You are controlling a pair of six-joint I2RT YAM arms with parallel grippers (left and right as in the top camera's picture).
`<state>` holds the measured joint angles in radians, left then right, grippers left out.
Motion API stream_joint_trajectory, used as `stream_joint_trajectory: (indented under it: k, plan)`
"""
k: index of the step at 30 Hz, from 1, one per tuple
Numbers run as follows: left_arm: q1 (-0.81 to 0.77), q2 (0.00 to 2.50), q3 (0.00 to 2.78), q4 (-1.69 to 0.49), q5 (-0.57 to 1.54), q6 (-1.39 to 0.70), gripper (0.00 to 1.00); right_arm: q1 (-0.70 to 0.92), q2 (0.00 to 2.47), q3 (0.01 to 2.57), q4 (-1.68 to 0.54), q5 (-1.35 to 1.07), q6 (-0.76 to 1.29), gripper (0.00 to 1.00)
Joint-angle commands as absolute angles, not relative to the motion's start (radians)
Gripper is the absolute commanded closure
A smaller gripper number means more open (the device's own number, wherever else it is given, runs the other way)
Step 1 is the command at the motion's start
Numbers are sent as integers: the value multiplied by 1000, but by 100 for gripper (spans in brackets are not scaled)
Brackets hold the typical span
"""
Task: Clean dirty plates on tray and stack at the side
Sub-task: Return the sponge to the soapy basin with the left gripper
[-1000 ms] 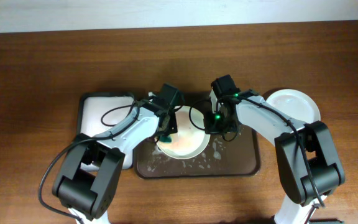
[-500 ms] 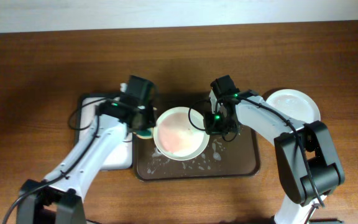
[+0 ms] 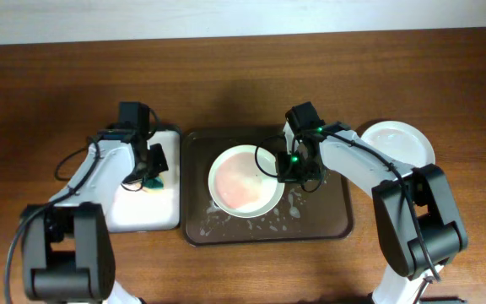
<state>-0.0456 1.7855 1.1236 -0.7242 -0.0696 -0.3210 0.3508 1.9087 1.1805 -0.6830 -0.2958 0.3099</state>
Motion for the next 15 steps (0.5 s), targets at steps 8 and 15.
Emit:
stream_joint_trajectory:
  k: [8, 15]
  plan:
    - [-43, 1827, 1113, -825, -109, -313, 21, 353, 1921, 1176, -685, -276, 304, 96]
    - [-43, 1827, 1050, -812, -82, -313, 46, 353, 1921, 1176, -684, -276, 304, 96]
